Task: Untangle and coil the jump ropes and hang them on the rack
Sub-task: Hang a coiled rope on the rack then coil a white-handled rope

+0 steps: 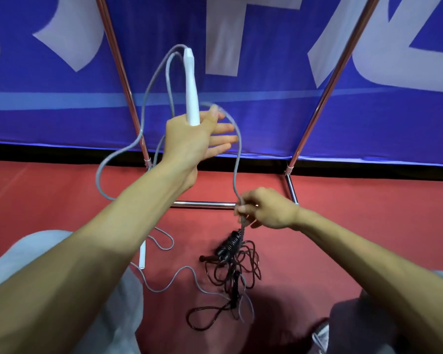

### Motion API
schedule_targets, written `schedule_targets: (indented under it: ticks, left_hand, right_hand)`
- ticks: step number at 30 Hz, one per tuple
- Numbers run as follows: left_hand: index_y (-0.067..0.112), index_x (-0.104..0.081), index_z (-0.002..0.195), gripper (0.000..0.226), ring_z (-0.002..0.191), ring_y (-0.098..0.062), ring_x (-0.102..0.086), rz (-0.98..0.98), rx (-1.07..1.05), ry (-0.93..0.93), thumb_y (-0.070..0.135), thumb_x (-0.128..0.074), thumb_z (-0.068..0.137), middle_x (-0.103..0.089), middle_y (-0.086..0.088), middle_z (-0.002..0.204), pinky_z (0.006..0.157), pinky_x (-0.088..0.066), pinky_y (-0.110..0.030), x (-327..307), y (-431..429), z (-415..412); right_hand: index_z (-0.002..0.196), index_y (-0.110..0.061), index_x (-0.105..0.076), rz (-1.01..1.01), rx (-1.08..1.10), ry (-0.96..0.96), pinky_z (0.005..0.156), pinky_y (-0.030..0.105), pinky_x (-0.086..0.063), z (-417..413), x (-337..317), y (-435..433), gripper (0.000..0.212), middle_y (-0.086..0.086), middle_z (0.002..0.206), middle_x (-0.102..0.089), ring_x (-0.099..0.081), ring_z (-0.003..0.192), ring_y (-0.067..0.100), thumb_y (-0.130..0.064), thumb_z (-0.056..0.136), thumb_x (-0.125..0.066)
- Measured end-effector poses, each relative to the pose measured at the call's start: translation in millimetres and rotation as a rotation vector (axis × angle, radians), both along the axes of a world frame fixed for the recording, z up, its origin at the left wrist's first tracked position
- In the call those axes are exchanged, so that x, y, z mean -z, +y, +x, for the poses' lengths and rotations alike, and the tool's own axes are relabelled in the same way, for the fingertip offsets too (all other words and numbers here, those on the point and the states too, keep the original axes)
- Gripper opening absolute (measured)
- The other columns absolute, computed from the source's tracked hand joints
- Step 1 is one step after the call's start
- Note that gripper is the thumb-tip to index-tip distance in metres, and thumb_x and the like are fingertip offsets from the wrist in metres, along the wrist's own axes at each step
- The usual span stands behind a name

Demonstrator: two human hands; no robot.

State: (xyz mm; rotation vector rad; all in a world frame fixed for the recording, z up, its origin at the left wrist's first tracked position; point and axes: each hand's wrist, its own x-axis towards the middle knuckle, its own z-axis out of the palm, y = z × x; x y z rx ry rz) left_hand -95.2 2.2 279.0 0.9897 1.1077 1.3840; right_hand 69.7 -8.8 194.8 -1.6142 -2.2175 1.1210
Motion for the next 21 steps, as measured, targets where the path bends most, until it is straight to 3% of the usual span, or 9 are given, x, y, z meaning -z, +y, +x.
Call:
schedule_targets:
  ticks: [2, 6, 8, 11, 14, 16, 21]
  left_hand:
    - [0.007, -0.066, 0.100, 0.027, 0.077, -0.024, -0.075, -0.059, 0.036, 0.071, 0.031, -0.053, 0.100, -0.074, -0.012, 0.090, 0.071, -0.061, -0.032, 8, 3, 1]
    - [0.009, -0.068, 0.102, 0.020, 0.081, -0.018, -0.072, -0.128, 0.180, 0.302, 0.024, -0.054, 0.099, -0.073, -0.012, 0.099, 0.074, -0.058, -0.027, 27, 5, 9]
    - [0.009, -0.069, 0.102, 0.016, 0.080, -0.013, -0.070, -0.149, 0.276, 0.402, 0.017, -0.057, 0.097, -0.074, -0.010, 0.098, 0.073, -0.054, -0.023, 34, 3, 13]
    - [0.010, -0.072, 0.092, 0.010, 0.080, -0.013, -0.070, -0.163, 0.457, 0.528, 0.009, -0.062, 0.092, -0.075, -0.007, 0.092, 0.081, -0.051, -0.029, 48, -4, 24]
    - [0.013, -0.072, 0.094, 0.015, 0.093, -0.024, -0.071, -0.215, 0.604, 0.456, 0.003, -0.061, 0.092, -0.075, -0.009, 0.098, 0.090, -0.055, -0.031, 53, -10, 34]
    - [0.012, -0.070, 0.100, 0.017, 0.094, -0.022, -0.071, -0.256, 0.627, 0.384, 0.002, -0.056, 0.095, -0.075, -0.011, 0.102, 0.084, -0.057, -0.027, 50, -10, 38]
    - [0.011, -0.071, 0.099, 0.019, 0.099, -0.016, -0.071, -0.285, 0.646, 0.383, 0.001, -0.055, 0.095, -0.076, -0.009, 0.100, 0.089, -0.053, -0.028, 50, -10, 39]
  right_hand:
    - [0.084, -0.009, -0.060, 0.025, 0.115, 0.137, 0.065, 0.035, -0.059, 2, -11, 1, 0.017, 0.005, 0.071, -0.066, -0.071, 0.072, 0.027, -0.008, 0.098, -0.049]
    - [0.085, -0.008, -0.058, 0.087, 0.282, 0.370, 0.061, 0.041, -0.058, 10, -38, 3, 0.019, 0.008, 0.067, -0.062, -0.067, 0.062, 0.027, -0.006, 0.099, -0.045]
    - [0.086, -0.006, -0.058, 0.097, 0.343, 0.486, 0.060, 0.041, -0.059, 12, -52, 3, 0.020, 0.011, 0.068, -0.059, -0.066, 0.059, 0.026, -0.005, 0.100, -0.043]
    - [0.081, -0.004, -0.056, 0.121, 0.474, 0.667, 0.050, 0.033, -0.058, 16, -69, 5, 0.022, 0.011, 0.065, -0.058, -0.063, 0.049, 0.016, -0.006, 0.099, -0.044]
    - [0.079, -0.005, -0.056, 0.099, 0.599, 0.838, 0.046, 0.026, -0.053, 26, -82, 9, 0.026, 0.009, 0.067, -0.058, -0.061, 0.045, 0.011, -0.009, 0.101, -0.043]
    - [0.081, -0.004, -0.058, 0.064, 0.618, 0.895, 0.048, 0.026, -0.054, 33, -86, 10, 0.024, 0.008, 0.067, -0.060, -0.063, 0.048, 0.012, -0.009, 0.101, -0.043]
    - [0.084, -0.003, -0.057, 0.019, 0.650, 0.937, 0.051, 0.030, -0.056, 42, -86, 11, 0.023, 0.013, 0.073, -0.060, -0.066, 0.054, 0.018, -0.012, 0.101, -0.045]
